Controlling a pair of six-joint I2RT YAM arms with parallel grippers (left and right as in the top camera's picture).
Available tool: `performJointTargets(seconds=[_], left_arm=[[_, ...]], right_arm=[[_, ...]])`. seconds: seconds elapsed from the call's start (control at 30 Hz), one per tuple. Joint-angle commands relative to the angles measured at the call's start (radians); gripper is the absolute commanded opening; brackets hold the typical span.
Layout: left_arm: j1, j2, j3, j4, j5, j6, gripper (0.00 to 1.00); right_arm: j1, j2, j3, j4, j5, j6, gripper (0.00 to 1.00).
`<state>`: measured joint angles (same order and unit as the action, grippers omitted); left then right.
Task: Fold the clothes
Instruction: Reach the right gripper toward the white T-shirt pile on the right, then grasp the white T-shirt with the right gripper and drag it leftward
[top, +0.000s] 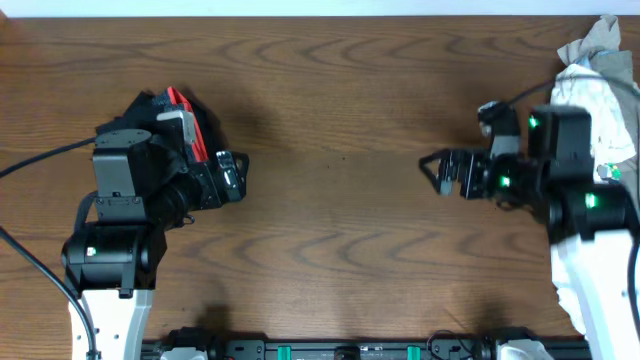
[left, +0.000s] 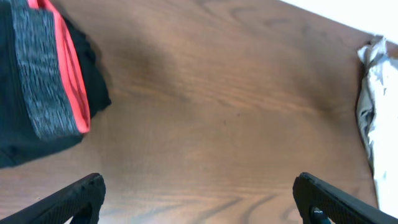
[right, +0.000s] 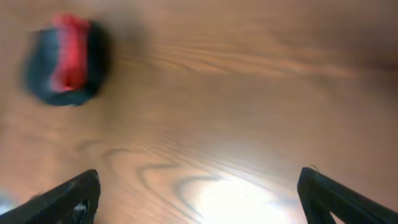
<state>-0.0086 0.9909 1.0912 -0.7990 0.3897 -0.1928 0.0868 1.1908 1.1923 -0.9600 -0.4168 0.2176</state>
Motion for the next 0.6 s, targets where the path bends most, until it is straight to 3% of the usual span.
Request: performJointTargets(seconds=[0.0,0.27,0.57], left_arm=[[-0.002,0.02,0.013,-0.04,0.018,0.053,0.98],[-0.002,0.042,0.013,-0.102,0.018,0.07,0.98],[-0.002,0.043,0.013,-0.105,0.002,0.069,0.98]], right_arm=[[-0.041,0.161,0.2,-0.127,0.34,0.077,0.99],[-0.283,0.461,0.476,-0.184,0.439,0.12,0.99],[-0.541,0.676,0.509,-0.043,0.449,0.171,0.9]])
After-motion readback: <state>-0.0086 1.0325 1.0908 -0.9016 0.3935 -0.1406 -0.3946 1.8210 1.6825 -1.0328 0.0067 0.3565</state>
